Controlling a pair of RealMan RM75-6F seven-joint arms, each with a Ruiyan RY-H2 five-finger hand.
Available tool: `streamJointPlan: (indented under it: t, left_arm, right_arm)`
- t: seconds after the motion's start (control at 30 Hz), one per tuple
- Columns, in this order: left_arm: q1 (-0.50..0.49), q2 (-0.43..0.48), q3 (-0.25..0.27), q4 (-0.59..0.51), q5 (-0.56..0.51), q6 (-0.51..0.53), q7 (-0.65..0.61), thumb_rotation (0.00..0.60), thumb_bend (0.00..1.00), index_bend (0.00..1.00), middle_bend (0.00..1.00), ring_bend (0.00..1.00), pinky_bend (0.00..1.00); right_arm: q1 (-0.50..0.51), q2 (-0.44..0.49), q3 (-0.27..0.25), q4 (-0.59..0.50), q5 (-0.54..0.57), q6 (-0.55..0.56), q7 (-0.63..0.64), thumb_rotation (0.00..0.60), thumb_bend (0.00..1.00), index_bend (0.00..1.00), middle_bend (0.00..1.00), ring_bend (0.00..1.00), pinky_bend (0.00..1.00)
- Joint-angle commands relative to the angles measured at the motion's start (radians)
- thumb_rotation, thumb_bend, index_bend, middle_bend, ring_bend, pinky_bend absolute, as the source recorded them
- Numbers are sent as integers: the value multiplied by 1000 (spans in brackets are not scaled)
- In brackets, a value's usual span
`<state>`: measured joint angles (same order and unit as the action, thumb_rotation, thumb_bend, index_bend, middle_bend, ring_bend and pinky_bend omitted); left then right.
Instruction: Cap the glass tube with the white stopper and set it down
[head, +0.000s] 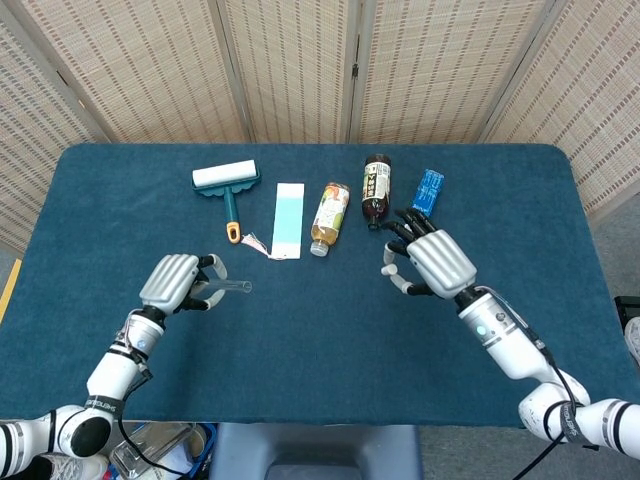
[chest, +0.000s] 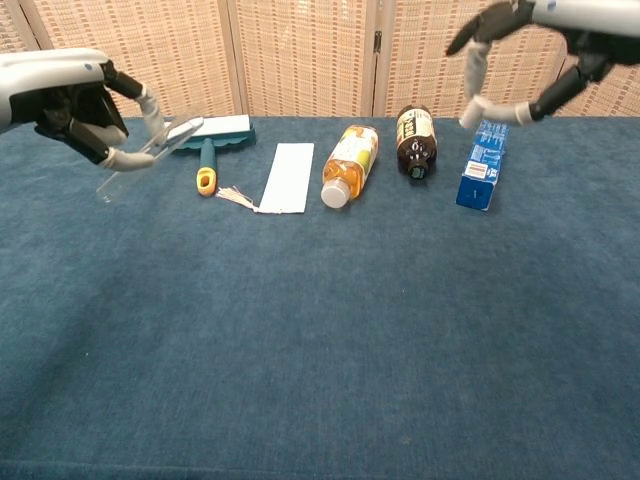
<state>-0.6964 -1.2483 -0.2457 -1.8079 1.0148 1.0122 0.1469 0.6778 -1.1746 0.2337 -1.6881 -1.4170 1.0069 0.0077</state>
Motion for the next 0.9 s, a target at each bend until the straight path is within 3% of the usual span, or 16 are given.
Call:
streamJointPlan:
  t: [0.03, 0.4, 0.9]
  left_arm:
    - [-16, 3, -21, -16, -26, -12, -10, 600, 406, 610, 1000, 1000, 1000]
    - [-99, 19, -62, -77, -198, -96, 23, 600, 406, 620, 1000, 1000, 1000]
    - [-183, 48, -96, -142, -337, -129, 8, 600, 406, 620, 1000, 1000, 1000]
  right_arm:
    - [24, 13, 32, -38, -10, 18, 23, 600, 427, 590, 173, 0, 0]
    - [94, -21, 80, -88, 1, 7, 37, 600, 436, 629, 173, 0, 0]
    - [163, -93, 91, -83, 23, -14, 27, 600, 447, 631, 173, 0, 0]
